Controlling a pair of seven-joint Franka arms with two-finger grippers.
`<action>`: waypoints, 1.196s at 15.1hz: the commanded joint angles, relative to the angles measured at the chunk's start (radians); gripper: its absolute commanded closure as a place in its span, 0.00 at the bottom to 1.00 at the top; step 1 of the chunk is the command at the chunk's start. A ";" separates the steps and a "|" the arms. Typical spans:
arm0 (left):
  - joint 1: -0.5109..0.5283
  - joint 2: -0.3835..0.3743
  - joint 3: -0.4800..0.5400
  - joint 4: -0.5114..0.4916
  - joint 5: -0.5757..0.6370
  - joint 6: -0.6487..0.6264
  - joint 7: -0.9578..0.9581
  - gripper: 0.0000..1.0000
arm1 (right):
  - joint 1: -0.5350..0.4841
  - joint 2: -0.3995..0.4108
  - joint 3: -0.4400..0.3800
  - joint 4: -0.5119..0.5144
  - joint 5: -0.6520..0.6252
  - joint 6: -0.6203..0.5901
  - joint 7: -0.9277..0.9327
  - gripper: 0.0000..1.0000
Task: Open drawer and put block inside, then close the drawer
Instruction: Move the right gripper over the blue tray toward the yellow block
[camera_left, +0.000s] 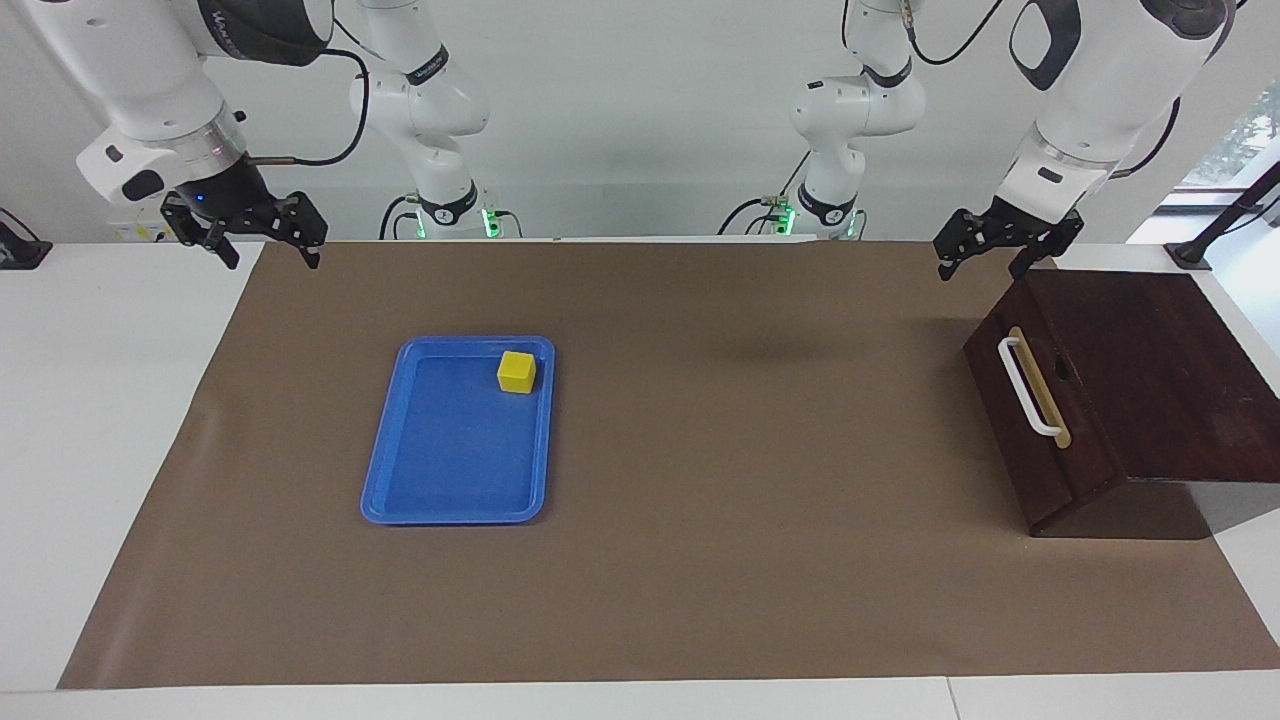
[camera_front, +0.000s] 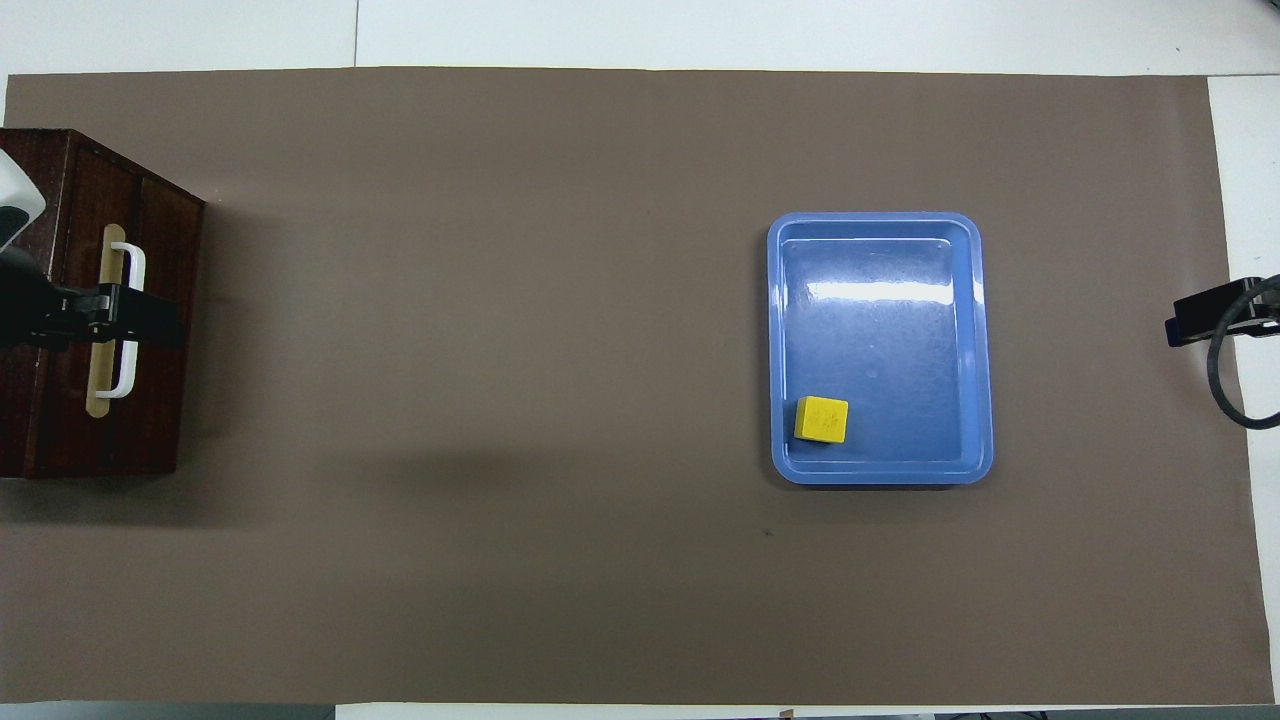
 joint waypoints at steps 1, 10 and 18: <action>0.005 -0.013 0.001 -0.005 -0.003 0.009 0.001 0.00 | -0.018 -0.021 0.005 -0.025 -0.005 0.021 -0.032 0.00; 0.007 -0.014 0.004 -0.017 0.018 0.010 0.002 0.00 | -0.009 -0.026 0.011 -0.024 0.042 0.010 -0.020 0.00; -0.047 0.067 0.001 -0.092 0.264 0.187 0.001 0.00 | -0.004 -0.073 0.013 -0.212 0.263 0.077 0.551 0.00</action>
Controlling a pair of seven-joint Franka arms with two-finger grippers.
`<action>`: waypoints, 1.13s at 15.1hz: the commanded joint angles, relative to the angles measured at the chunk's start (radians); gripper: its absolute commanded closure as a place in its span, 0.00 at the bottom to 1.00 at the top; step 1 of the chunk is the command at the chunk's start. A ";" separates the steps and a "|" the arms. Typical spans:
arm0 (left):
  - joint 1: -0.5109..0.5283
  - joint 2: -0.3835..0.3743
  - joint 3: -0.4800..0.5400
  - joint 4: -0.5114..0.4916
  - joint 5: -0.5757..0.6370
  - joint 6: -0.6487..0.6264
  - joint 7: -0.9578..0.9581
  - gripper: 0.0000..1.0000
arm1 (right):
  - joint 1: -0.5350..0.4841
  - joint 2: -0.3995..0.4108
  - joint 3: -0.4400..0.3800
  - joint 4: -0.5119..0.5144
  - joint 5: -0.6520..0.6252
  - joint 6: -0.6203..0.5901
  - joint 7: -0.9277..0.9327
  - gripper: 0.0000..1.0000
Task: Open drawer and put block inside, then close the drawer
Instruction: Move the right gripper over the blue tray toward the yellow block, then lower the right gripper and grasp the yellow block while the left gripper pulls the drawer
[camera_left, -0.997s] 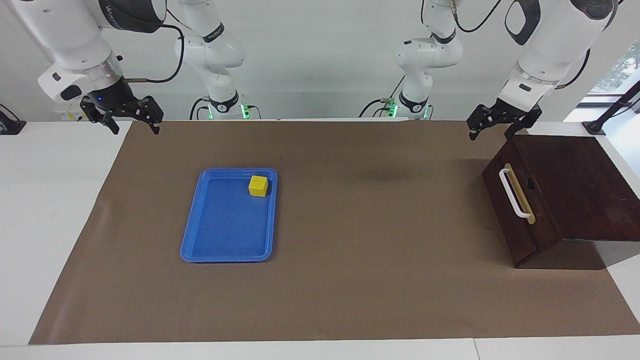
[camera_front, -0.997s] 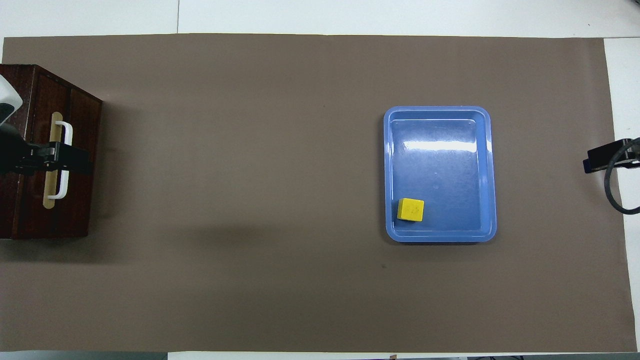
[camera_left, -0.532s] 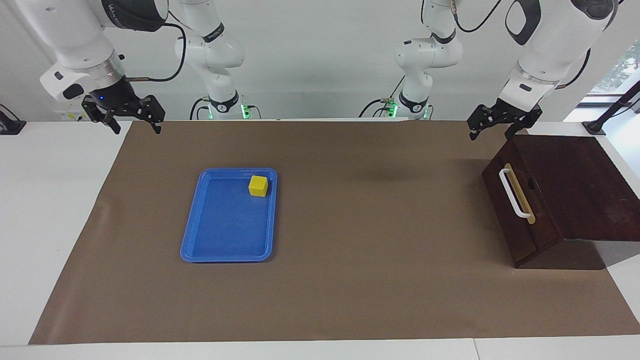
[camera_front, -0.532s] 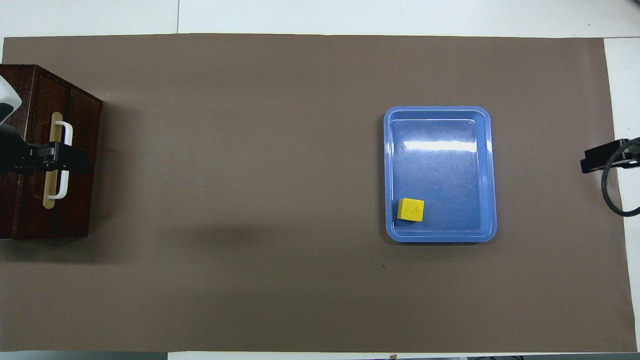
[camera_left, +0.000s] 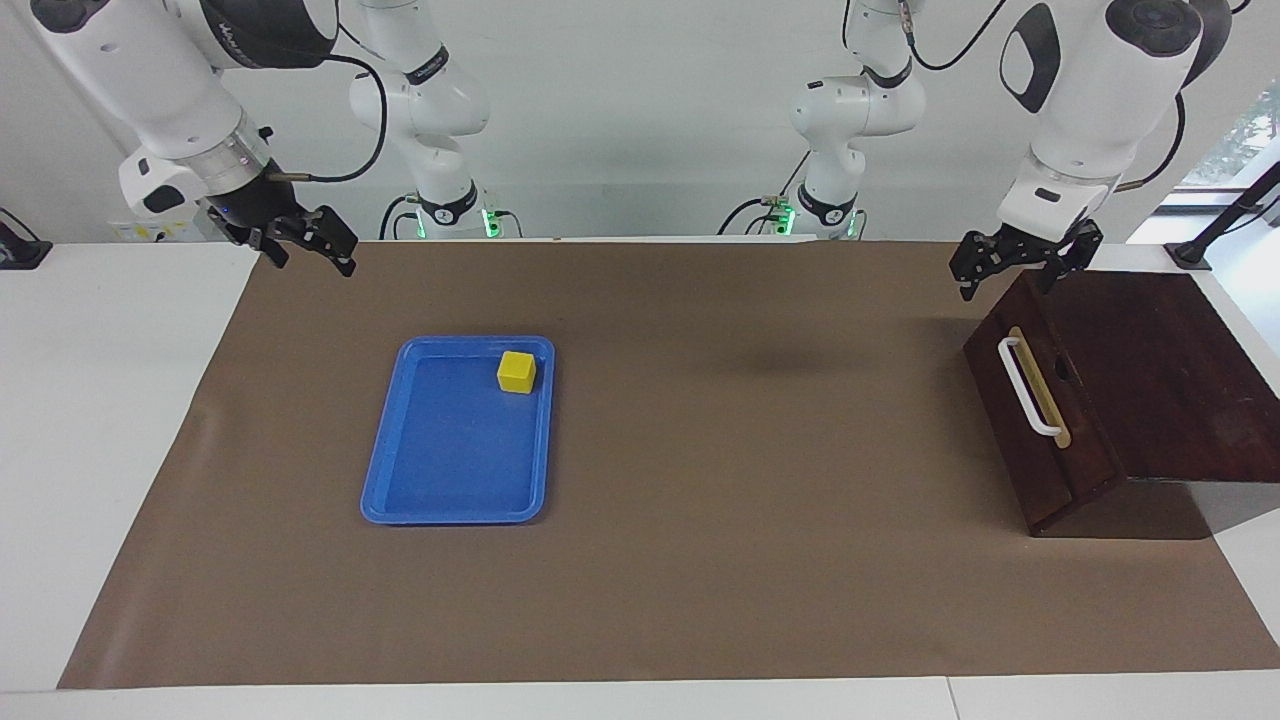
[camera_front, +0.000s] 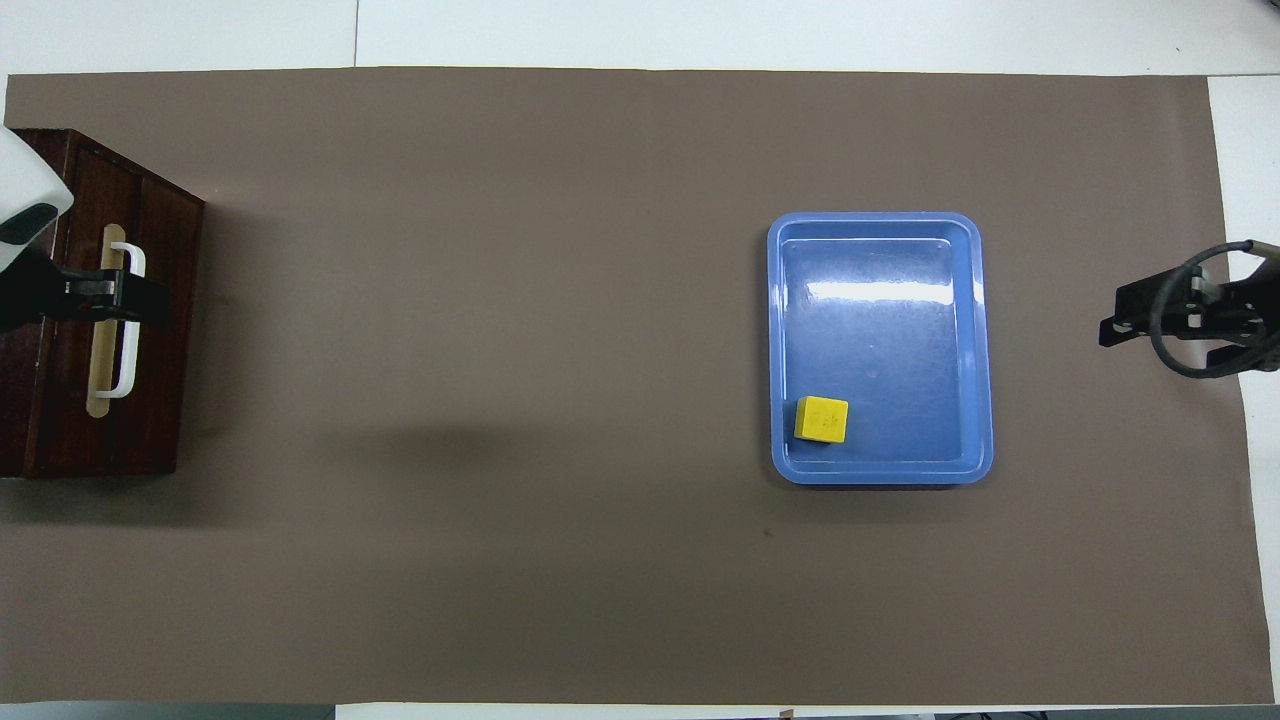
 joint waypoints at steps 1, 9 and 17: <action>-0.043 0.064 0.007 -0.036 0.131 0.056 0.000 0.00 | -0.004 -0.061 0.005 -0.165 0.124 0.100 0.238 0.00; 0.007 0.171 0.015 -0.127 0.229 0.248 -0.085 0.00 | 0.031 0.006 0.007 -0.439 0.529 0.401 0.690 0.00; 0.037 0.161 0.015 -0.230 0.274 0.334 -0.086 0.00 | 0.066 0.008 0.007 -0.663 0.778 0.599 0.587 0.00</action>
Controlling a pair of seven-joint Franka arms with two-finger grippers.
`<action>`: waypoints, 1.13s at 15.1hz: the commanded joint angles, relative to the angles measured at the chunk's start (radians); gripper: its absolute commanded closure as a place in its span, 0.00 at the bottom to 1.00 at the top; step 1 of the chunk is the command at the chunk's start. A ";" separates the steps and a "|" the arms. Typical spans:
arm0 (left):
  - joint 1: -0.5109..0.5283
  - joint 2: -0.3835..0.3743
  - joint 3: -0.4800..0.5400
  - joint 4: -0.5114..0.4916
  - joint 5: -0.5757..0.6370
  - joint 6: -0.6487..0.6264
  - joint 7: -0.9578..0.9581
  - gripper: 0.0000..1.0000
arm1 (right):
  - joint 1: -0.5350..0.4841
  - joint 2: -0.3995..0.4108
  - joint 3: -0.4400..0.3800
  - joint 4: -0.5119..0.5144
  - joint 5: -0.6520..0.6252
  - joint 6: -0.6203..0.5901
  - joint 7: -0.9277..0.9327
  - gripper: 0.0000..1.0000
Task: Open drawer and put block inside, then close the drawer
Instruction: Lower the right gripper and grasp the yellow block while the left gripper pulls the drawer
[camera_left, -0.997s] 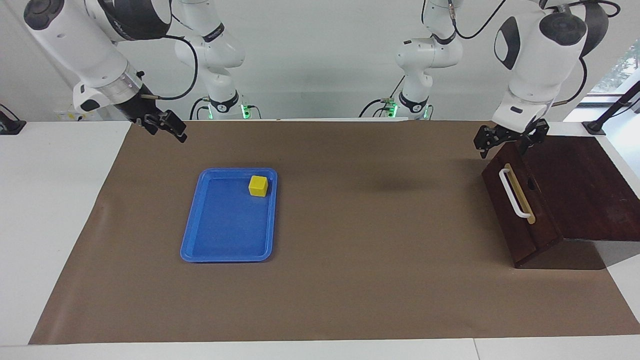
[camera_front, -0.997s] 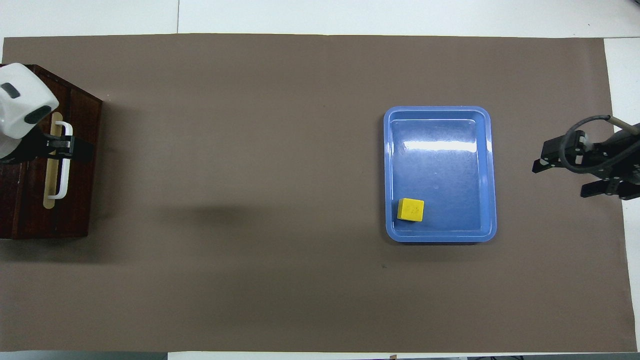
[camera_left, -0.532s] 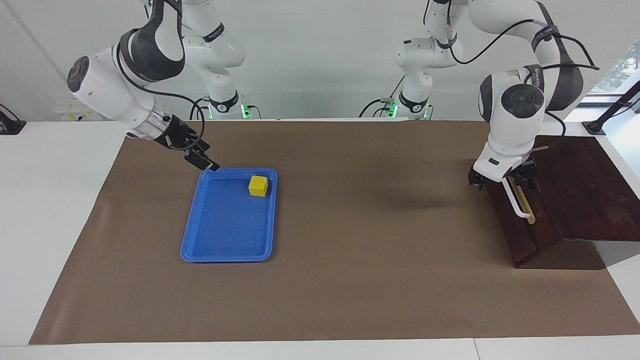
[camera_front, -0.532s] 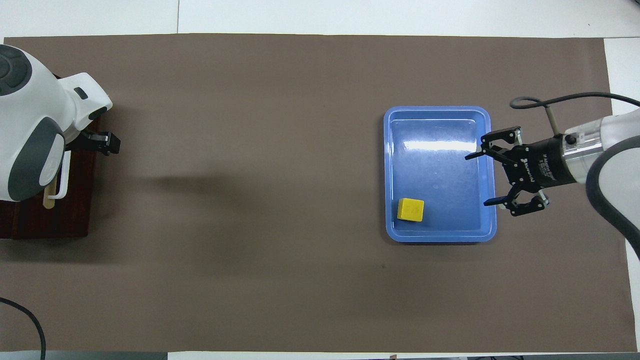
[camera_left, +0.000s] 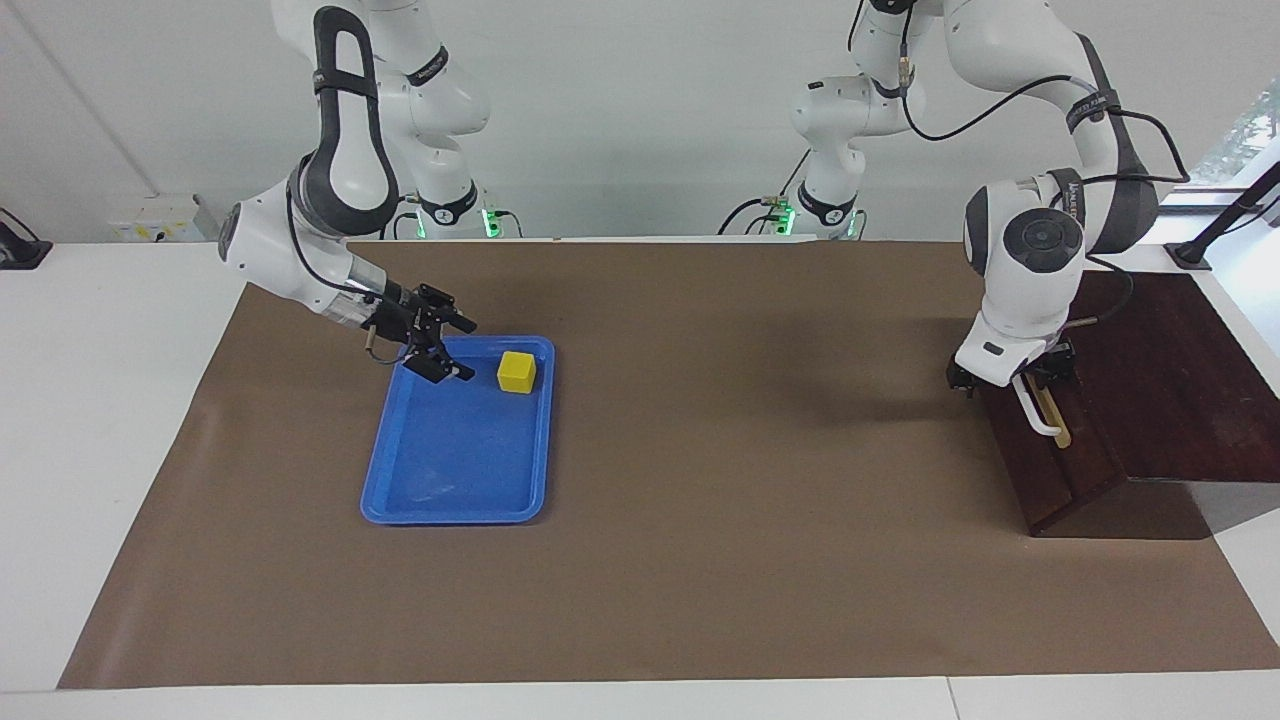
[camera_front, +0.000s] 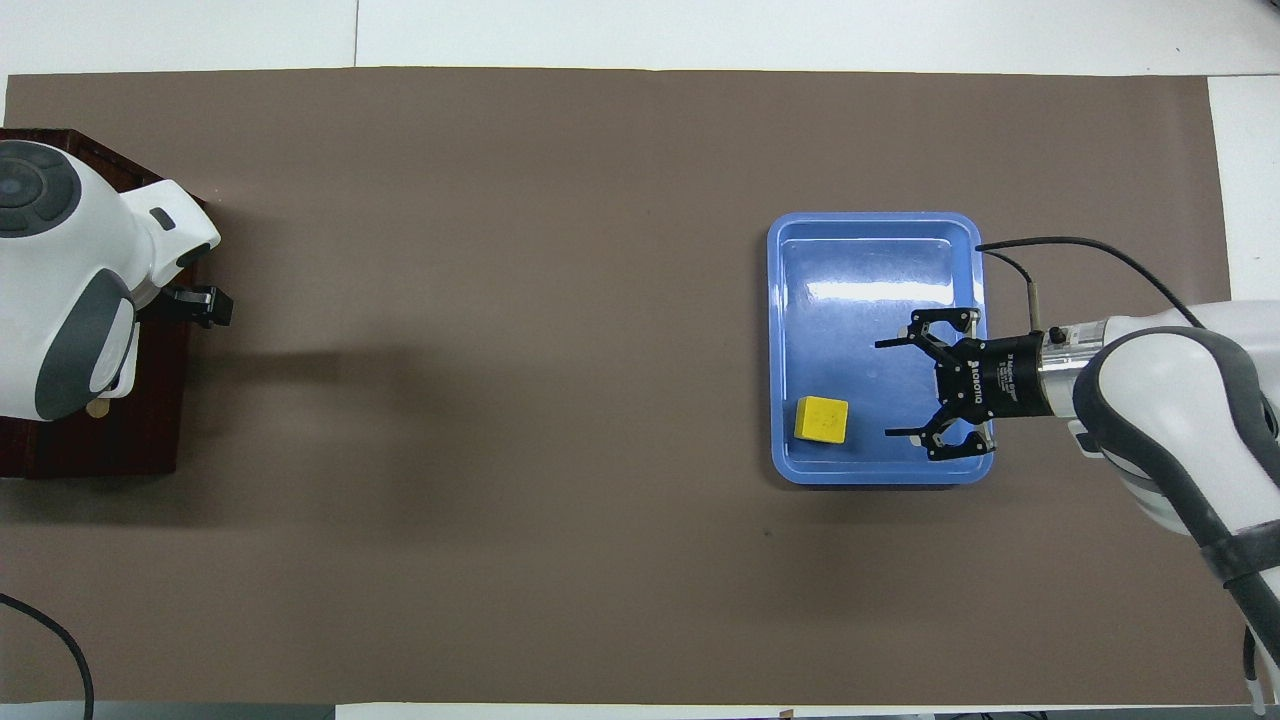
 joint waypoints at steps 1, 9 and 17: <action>0.009 -0.036 -0.004 -0.064 0.026 0.049 -0.014 0.00 | 0.009 -0.016 0.001 -0.075 0.053 0.039 -0.074 0.00; 0.006 -0.052 -0.008 -0.113 0.026 0.104 -0.013 0.00 | -0.009 0.085 0.001 -0.078 0.071 -0.003 -0.159 0.00; -0.089 -0.049 -0.011 -0.102 0.018 0.095 -0.016 0.00 | 0.015 0.127 0.001 -0.061 0.136 0.040 -0.189 0.00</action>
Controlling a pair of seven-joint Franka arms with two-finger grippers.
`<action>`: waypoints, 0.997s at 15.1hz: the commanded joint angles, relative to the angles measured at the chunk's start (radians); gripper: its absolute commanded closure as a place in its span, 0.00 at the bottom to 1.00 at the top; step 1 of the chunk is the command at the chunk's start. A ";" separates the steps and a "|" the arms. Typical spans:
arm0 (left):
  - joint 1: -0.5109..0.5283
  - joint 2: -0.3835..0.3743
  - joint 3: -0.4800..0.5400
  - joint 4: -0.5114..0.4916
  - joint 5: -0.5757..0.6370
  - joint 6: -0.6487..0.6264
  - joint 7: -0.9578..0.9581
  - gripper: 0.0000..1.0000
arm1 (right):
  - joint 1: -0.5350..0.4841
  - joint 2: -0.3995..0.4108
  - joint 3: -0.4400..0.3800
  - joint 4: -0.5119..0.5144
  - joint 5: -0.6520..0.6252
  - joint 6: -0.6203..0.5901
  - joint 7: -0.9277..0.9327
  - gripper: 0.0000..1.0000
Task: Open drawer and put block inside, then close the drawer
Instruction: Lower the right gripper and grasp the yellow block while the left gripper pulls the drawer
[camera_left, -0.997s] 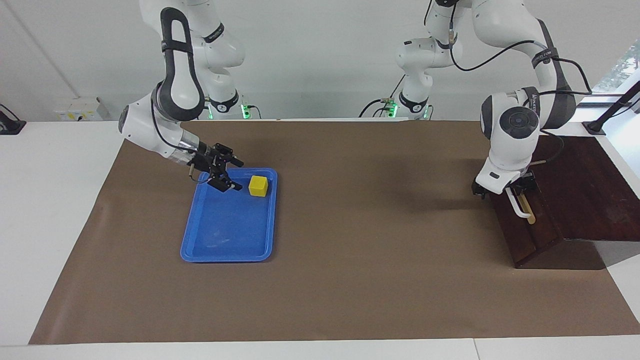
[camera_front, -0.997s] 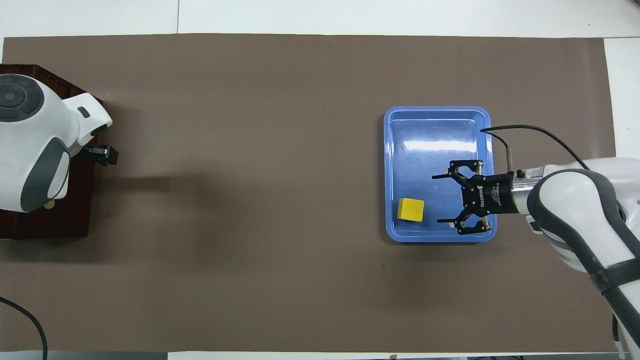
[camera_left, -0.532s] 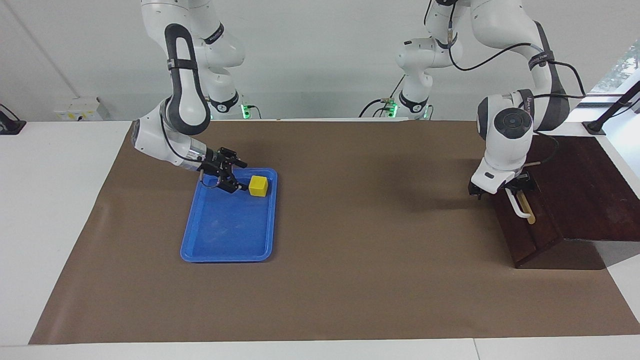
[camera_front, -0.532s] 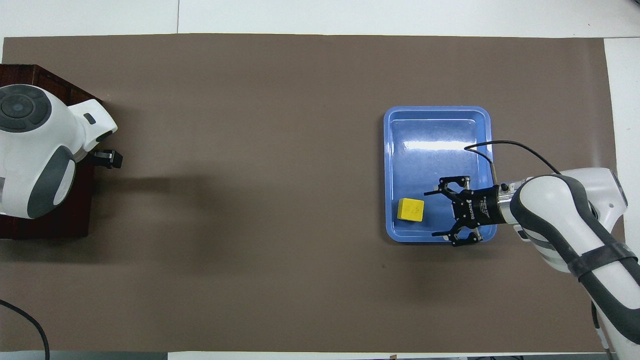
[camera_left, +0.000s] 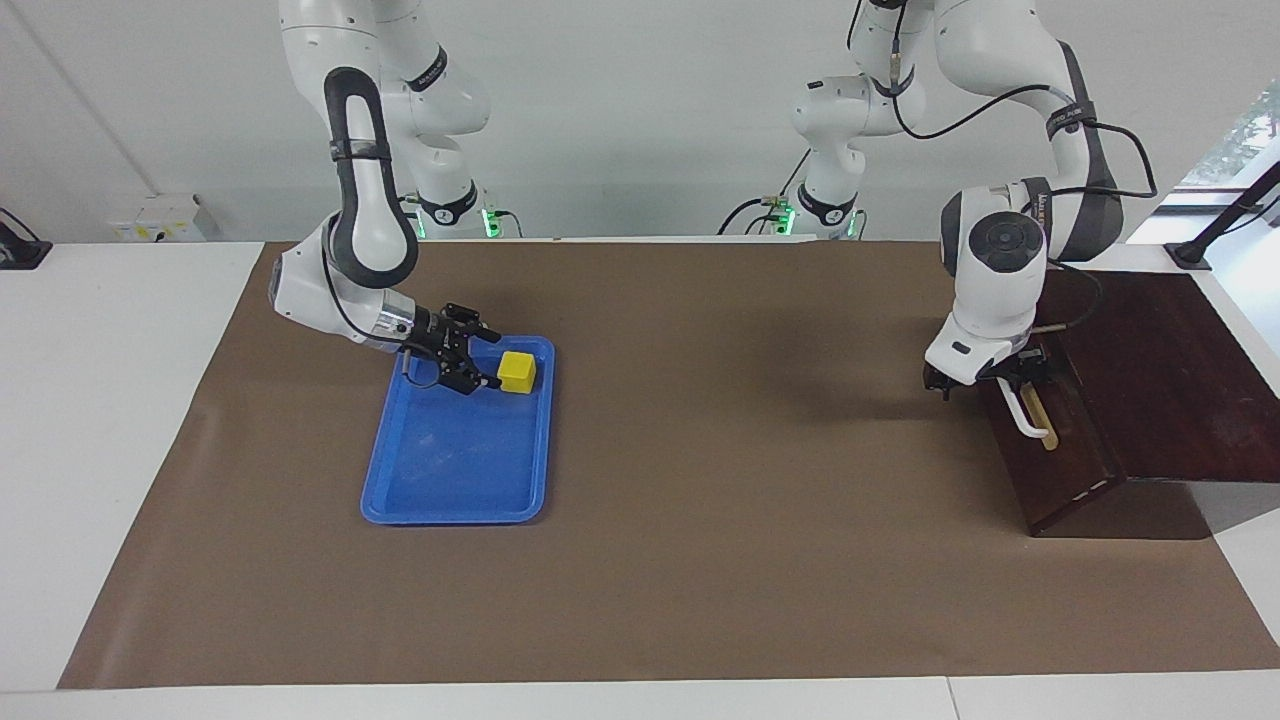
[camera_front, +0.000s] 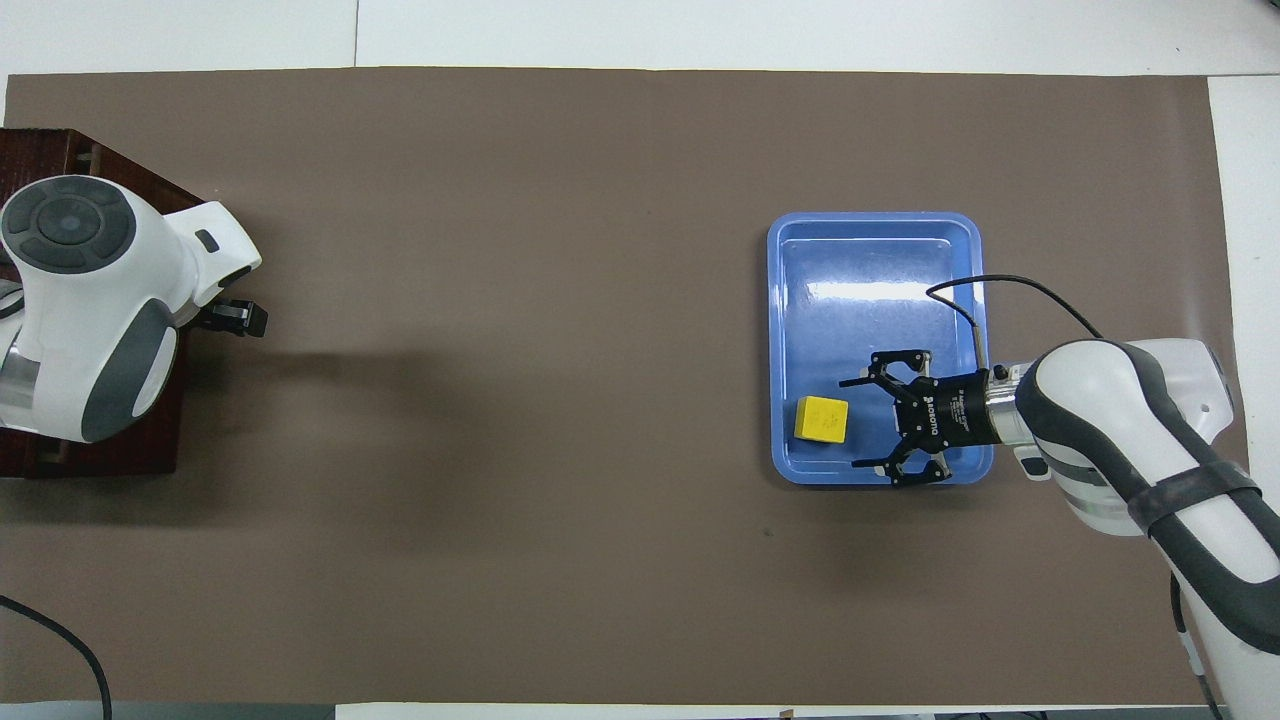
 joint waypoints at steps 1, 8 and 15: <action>-0.061 -0.025 0.005 -0.030 0.008 0.018 -0.016 0.00 | 0.020 0.021 0.002 0.008 0.031 0.026 -0.043 0.00; -0.144 -0.019 0.005 0.008 -0.026 -0.028 -0.014 0.00 | 0.032 0.038 0.002 0.008 0.032 0.060 -0.067 0.00; -0.173 -0.019 0.003 0.010 -0.026 -0.028 -0.011 0.00 | 0.031 0.038 0.002 0.008 0.052 0.057 -0.064 0.00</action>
